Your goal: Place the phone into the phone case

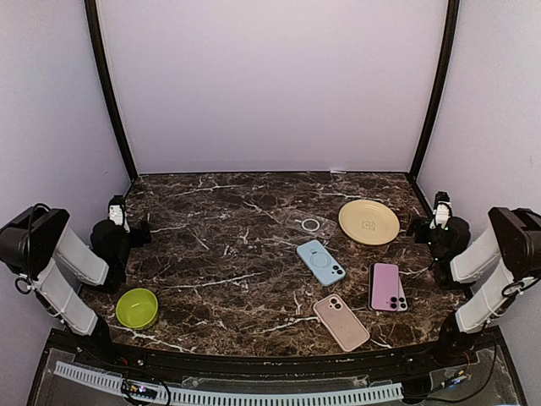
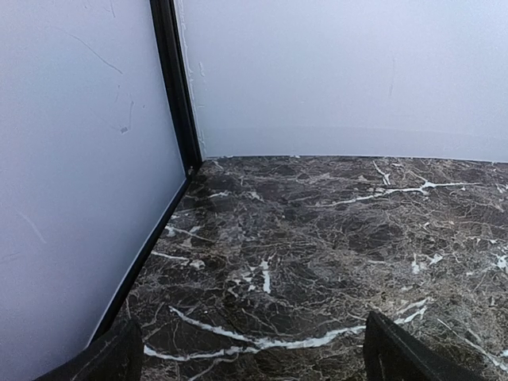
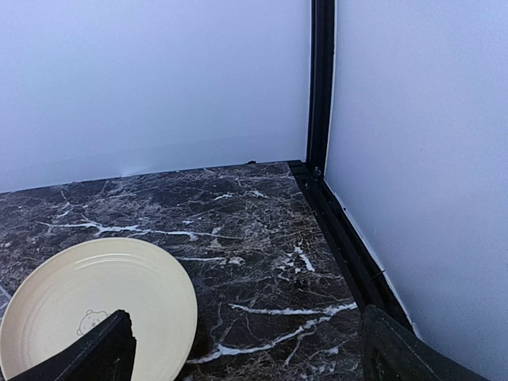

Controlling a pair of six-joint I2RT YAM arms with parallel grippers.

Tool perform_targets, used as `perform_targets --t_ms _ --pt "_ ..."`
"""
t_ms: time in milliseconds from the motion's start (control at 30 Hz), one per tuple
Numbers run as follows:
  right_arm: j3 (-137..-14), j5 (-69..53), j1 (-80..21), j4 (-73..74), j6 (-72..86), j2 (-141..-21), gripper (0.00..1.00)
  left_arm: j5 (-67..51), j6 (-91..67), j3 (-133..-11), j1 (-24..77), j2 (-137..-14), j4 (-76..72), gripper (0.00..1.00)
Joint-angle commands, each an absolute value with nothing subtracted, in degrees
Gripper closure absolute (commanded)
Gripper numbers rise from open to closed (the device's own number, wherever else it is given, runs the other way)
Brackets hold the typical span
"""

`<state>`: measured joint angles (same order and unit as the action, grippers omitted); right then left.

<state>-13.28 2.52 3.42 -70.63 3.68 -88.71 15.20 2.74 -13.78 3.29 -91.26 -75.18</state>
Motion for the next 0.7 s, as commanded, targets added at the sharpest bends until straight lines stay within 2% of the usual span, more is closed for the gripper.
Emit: perform_targets --t_ms 0,100,200,233,367,533,567,667 --pt "-14.23 2.57 3.43 -72.51 3.61 -88.51 0.01 12.3 2.32 -14.58 2.07 -90.45 -74.78 0.01" --pt "-14.36 2.39 3.5 -72.2 3.75 -88.57 0.01 11.35 3.0 -15.42 1.99 -89.42 -73.72 0.01" --pt "-13.99 6.49 3.6 -72.35 5.77 -87.54 0.02 21.11 -0.69 -19.08 2.02 -83.11 -60.26 0.01" --pt "-14.02 9.68 3.83 -70.51 7.16 -85.66 0.01 22.68 -2.08 -22.33 2.02 -81.81 -52.46 0.01" --pt "-16.85 9.44 5.5 -56.01 10.6 -72.27 0.02 24.85 -4.0 -30.27 2.87 -74.26 -40.62 0.01" --pt "-25.63 -7.15 7.03 -40.42 20.53 -62.49 0.02 22.77 -7.17 -41.76 6.72 -66.5 -25.73 0.02" --pt "-28.36 -10.77 7.05 -36.21 22.18 -62.35 0.04 20.15 -7.19 -43.38 7.83 -65.84 -21.44 0.03" --pt "-38.17 -22.63 6.68 -22.46 27.58 -64.96 0.18 13.47 -5.49 -49.71 11.19 -65.53 -15.22 0.09"
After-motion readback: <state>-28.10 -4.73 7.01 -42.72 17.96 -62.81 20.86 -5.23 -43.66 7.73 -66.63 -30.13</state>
